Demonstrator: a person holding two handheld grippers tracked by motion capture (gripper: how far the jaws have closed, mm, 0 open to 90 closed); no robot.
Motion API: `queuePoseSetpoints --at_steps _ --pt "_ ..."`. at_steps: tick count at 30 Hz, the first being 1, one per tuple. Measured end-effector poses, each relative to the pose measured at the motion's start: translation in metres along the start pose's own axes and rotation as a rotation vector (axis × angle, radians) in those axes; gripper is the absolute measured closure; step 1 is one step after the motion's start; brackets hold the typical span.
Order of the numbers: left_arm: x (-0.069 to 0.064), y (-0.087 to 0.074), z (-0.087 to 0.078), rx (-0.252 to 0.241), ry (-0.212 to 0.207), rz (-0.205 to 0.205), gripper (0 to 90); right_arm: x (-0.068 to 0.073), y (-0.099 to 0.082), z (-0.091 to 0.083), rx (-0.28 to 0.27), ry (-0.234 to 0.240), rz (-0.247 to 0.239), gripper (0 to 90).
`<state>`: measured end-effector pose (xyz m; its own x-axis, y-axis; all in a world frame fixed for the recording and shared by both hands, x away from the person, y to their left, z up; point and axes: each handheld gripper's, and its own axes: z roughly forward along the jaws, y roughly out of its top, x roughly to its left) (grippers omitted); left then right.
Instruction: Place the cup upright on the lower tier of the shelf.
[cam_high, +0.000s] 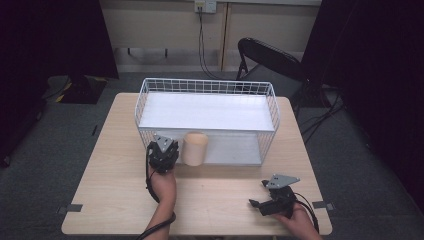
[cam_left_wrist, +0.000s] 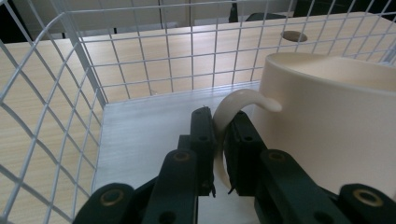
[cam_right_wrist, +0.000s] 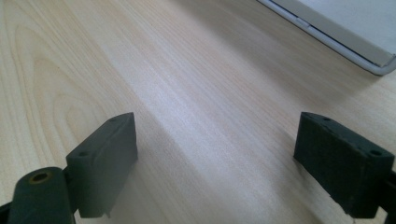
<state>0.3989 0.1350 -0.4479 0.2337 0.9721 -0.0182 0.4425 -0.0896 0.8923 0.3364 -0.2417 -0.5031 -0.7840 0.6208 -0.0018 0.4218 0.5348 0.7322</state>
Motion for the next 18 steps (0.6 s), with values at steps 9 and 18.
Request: queuePoseSetpoints --at_steps 9,18 --pt "0.0056 -0.008 -0.0042 0.052 -0.024 -0.02 78.4 0.0005 -0.0003 -0.0004 0.0 -0.002 0.001 12.6" --pt "0.0068 -0.0088 -0.001 0.054 -0.018 -0.048 76.9 0.0005 -0.0003 -0.0004 0.0 -0.002 0.001 12.6"
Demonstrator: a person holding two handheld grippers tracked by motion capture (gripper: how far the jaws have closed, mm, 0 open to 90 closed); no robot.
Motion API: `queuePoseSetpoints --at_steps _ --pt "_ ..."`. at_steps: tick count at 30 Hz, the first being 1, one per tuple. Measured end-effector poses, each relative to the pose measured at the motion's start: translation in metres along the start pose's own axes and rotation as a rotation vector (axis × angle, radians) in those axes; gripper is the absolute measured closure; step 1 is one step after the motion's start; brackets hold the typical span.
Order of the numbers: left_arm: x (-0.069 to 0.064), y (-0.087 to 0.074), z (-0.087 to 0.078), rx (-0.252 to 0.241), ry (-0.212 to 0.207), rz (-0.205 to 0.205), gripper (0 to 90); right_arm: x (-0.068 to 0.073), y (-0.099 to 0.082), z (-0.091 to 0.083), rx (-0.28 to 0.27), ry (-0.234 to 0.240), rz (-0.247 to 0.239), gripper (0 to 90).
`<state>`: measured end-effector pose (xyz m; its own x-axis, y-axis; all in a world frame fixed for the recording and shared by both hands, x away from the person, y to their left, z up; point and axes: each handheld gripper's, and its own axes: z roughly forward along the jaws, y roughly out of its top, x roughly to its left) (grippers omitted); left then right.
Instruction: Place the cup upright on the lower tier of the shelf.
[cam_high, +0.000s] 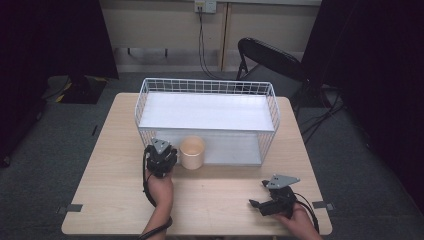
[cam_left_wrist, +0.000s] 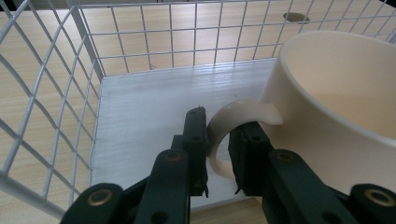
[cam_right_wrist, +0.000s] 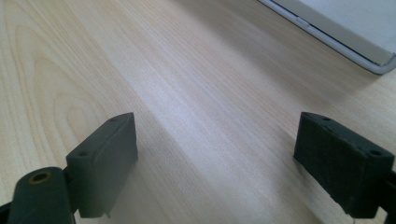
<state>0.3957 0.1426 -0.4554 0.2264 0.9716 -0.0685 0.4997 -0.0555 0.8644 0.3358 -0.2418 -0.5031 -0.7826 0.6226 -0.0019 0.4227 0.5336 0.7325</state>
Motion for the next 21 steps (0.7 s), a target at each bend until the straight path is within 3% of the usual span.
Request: queuePoseSetpoints --at_steps 7,21 --pt "0.0023 0.0021 0.0011 0.0 0.019 -0.007 76.2 0.0 0.0 -0.0001 0.001 0.0 0.001 12.6" --pt "0.0007 0.0042 -0.0025 -0.005 0.002 -0.01 69.3 0.0 0.0 0.0 0.0 0.0 0.0 12.6"
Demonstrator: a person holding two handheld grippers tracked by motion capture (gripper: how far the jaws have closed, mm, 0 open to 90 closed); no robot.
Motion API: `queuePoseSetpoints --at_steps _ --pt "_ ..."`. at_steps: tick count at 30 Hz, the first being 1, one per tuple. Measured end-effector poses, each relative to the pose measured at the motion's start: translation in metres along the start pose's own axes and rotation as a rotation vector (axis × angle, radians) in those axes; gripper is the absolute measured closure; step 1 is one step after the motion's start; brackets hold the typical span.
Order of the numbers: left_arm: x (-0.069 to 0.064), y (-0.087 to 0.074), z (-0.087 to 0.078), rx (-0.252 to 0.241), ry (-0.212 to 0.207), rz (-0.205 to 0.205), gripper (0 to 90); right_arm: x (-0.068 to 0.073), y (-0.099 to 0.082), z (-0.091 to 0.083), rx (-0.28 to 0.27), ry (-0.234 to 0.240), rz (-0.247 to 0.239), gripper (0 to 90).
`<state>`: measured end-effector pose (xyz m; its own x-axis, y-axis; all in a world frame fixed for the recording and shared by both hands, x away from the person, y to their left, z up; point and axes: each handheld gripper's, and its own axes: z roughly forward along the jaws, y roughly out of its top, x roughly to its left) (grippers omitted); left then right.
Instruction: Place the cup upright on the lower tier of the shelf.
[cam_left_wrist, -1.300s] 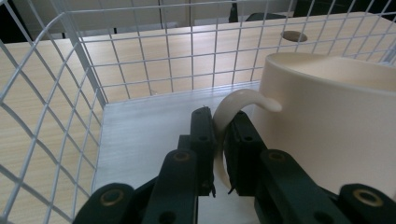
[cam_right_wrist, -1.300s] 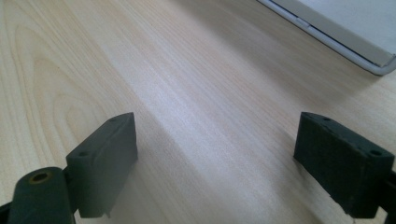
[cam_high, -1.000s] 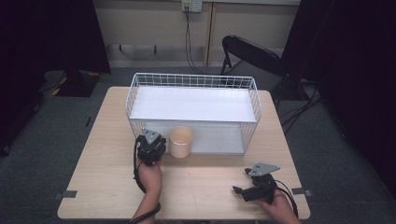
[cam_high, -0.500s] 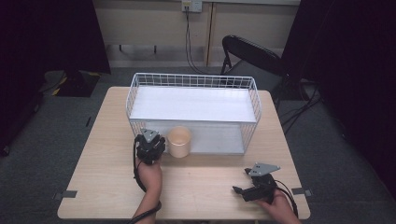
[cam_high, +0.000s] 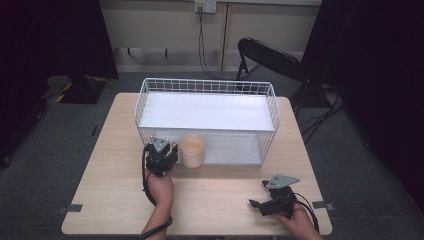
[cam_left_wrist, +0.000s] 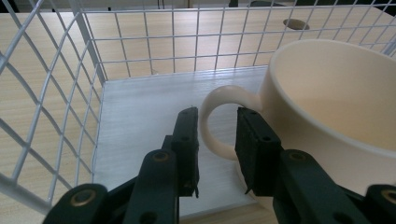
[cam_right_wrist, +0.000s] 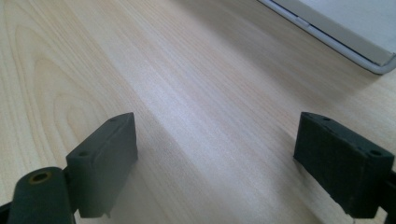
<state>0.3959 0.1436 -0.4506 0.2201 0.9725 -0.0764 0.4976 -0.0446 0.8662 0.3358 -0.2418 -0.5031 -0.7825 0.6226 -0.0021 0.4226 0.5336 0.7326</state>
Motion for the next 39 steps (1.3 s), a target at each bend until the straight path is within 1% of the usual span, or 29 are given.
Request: queuePoseSetpoints --at_steps 1,2,4,5,10,11,14,16,17,19,20,22,24,25,26,27,32,33,34,35,39 --pt "0.0 0.0 0.0 -0.003 -0.002 -0.005 69.1 0.0 0.0 0.0 0.0 0.0 0.0 12.6" --pt "0.001 0.0 -0.001 0.003 -0.002 0.001 69.0 0.0 0.0 0.0 0.0 0.0 0.0 12.6" --pt "0.003 -0.002 -0.003 0.014 -0.006 -0.001 68.7 0.0 0.0 0.0 0.0 0.0 0.001 12.6" --pt "0.003 -0.002 -0.003 0.01 -0.007 -0.006 68.7 0.0 0.0 0.0 0.0 0.0 0.001 12.6" --pt "0.005 -0.005 -0.01 0.012 -0.015 0.005 67.7 0.0 0.0 0.0 0.001 0.0 0.0 12.6" --pt "0.006 -0.005 -0.011 0.013 -0.019 0.013 67.4 0.0 0.0 0.0 0.0 0.0 0.0 12.6" --pt "0.006 -0.008 -0.016 0.011 -0.041 0.023 64.1 0.0 0.0 0.0 0.0 0.0 0.0 12.6" --pt "0.004 -0.01 -0.02 0.007 -0.057 0.043 62.1 0.0 0.0 0.0 0.001 0.0 0.001 12.6" --pt "0.003 -0.011 -0.021 0.002 -0.075 0.051 59.8 0.0 0.0 0.0 0.001 0.0 0.001 12.6" --pt "0.0 -0.013 -0.024 0.0 -0.104 0.062 52.1 0.0 0.0 0.0 0.0 0.0 0.001 12.6" --pt "-0.002 -0.014 -0.025 -0.005 -0.12 0.075 48.2 0.0 0.0 0.0 0.0 0.0 0.001 12.6" --pt "-0.007 -0.015 -0.027 -0.016 -0.137 0.102 44.1 0.0 0.0 0.0 0.001 0.0 0.001 12.6" --pt "-0.013 -0.017 -0.027 -0.013 -0.147 0.142 40.4 0.0 0.0 0.0 0.001 0.0 0.0 12.6" --pt "-0.015 -0.018 -0.026 -0.011 -0.153 0.15 39.4 0.0 0.0 0.0 0.001 0.0 0.0 12.6" --pt "-0.017 -0.018 -0.025 -0.011 -0.156 0.148 38.2 0.0 0.0 0.0 0.0 0.0 0.0 12.6" --pt "-0.019 -0.018 -0.024 -0.009 -0.157 0.152 37.8 0.0 0.0 0.0 0.001 0.0 0.001 12.6" --pt "-0.026 -0.021 -0.018 -0.012 -0.158 0.142 38.8 0.0 0.0 0.0 0.0 0.0 0.0 12.6" --pt "-0.027 -0.021 -0.018 -0.008 -0.155 0.152 39.0 0.0 0.0 0.0 0.0 0.0 0.0 12.6" --pt "-0.028 -0.021 -0.017 -0.013 -0.156 0.148 39.3 0.0 0.0 0.0 0.001 0.0 0.001 12.6" --pt "-0.029 -0.021 -0.017 -0.009 -0.154 0.159 39.9 0.0 0.0 0.0 0.001 0.0 0.0 12.6" --pt "-0.032 -0.02 -0.015 -0.013 -0.159 0.153 40.5 0.0 0.0 0.0 0.001 0.0 0.001 12.6"
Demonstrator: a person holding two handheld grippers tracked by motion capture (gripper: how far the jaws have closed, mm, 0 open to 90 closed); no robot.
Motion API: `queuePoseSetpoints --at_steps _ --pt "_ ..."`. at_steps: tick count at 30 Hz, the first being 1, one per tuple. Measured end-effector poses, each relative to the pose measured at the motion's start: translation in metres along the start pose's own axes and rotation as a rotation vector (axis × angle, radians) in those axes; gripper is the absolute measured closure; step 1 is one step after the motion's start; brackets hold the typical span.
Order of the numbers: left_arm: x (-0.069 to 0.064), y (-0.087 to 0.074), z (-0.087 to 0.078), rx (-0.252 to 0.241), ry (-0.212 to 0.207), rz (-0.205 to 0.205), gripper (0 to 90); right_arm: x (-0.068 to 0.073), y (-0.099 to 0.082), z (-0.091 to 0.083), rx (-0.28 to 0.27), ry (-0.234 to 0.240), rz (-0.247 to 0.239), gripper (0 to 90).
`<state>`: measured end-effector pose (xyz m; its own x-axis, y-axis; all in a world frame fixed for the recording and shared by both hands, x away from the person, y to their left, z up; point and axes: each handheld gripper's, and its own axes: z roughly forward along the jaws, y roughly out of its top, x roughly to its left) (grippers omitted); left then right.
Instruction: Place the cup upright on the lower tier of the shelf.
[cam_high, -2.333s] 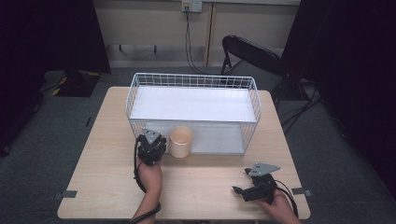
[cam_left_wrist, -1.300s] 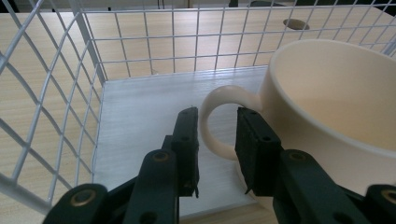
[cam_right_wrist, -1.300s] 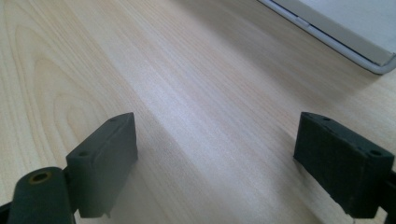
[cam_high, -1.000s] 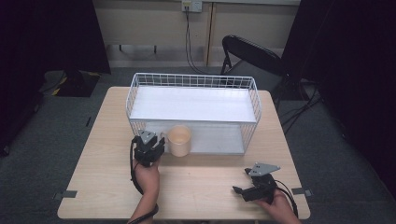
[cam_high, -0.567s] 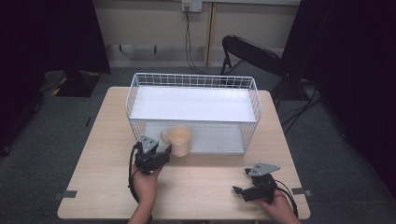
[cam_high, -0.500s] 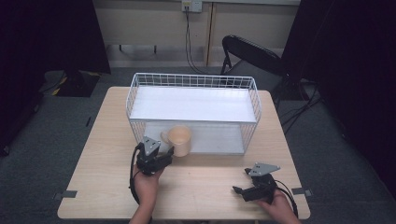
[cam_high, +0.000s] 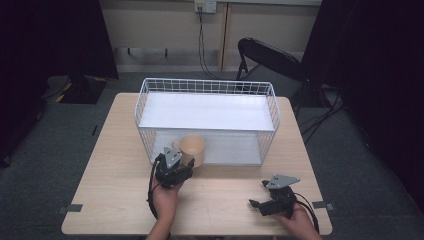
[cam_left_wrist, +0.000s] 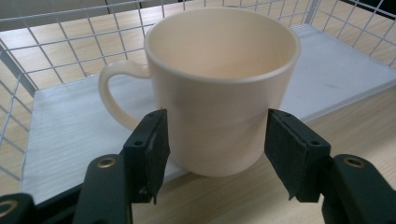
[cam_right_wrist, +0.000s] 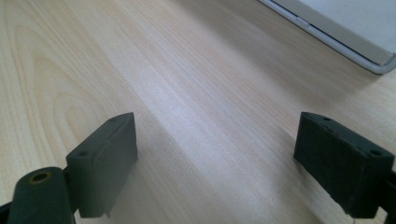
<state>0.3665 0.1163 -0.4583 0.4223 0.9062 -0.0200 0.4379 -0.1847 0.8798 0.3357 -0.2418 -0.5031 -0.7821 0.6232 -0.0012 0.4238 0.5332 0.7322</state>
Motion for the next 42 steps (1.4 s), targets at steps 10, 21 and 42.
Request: queuePoseSetpoints --at_steps 10,21,42 --pt "-0.003 0.004 0.008 0.006 0.023 -0.016 48.5 0.0 0.0 0.0 0.0 0.0 -0.001 12.6" --pt "-0.004 0.006 0.014 0.007 0.038 -0.023 60.3 0.0 0.0 0.0 -0.001 -0.001 -0.001 12.6" --pt "0.004 0.007 0.011 0.001 0.004 -0.041 43.2 0.0 0.0 0.0 -0.001 -0.002 0.0 12.6"
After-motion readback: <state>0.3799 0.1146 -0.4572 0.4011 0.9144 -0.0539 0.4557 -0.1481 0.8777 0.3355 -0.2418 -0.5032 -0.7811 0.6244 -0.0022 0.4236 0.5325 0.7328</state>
